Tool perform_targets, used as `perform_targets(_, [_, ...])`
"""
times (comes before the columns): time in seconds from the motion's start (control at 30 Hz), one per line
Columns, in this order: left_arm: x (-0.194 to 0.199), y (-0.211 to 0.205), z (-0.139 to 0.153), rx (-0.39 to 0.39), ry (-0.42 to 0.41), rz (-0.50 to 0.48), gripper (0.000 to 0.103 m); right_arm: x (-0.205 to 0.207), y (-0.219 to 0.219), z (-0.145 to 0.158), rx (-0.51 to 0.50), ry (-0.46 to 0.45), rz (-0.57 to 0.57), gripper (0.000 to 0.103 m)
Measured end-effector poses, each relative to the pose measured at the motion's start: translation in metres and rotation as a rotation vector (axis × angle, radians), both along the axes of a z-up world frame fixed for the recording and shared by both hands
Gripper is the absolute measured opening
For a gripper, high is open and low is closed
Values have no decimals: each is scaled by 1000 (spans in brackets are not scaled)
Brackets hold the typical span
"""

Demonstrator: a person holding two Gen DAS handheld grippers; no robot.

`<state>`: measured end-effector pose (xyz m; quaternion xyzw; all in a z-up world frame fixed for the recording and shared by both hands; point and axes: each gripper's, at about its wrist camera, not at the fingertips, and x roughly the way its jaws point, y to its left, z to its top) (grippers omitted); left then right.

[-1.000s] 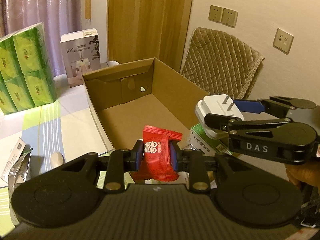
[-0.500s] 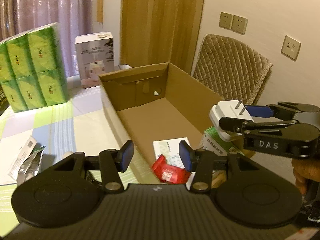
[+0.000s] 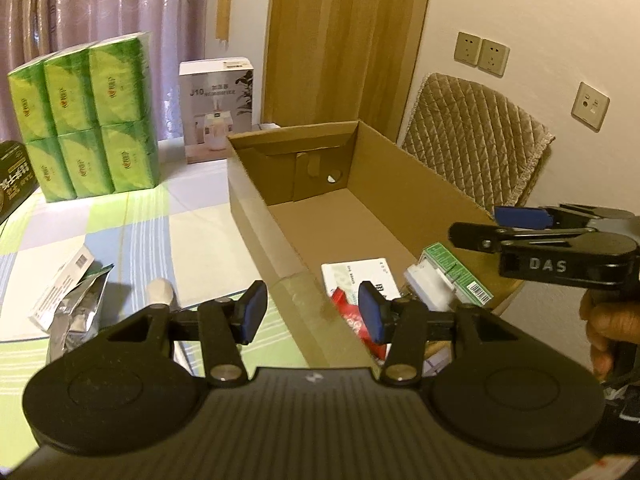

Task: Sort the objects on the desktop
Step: 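Open both tools to drop the packet and plug into the cardboard box, then move both tools back over the table toward the foil bag and spoon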

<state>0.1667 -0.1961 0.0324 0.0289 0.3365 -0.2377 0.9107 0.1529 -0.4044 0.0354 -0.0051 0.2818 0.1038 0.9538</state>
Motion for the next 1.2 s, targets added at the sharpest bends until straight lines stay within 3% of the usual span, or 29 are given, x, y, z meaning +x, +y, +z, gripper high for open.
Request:
perform_targets(0.33, [-20,25,-7,-4,27,39,46,-37,9,0,30,7,-9,76])
perform_targets(0.47, [-33,38,-7,4,26,57,50,-51,23,2,33,9,7,79])
perform_targets(0.83, [-56,100,-3,46,21,152,51,-80,63,10,23,9,80,83])
perform_targets(1.2, [-79,165,-2,16,45,264,52,-101,112,10,30,29,182,84])
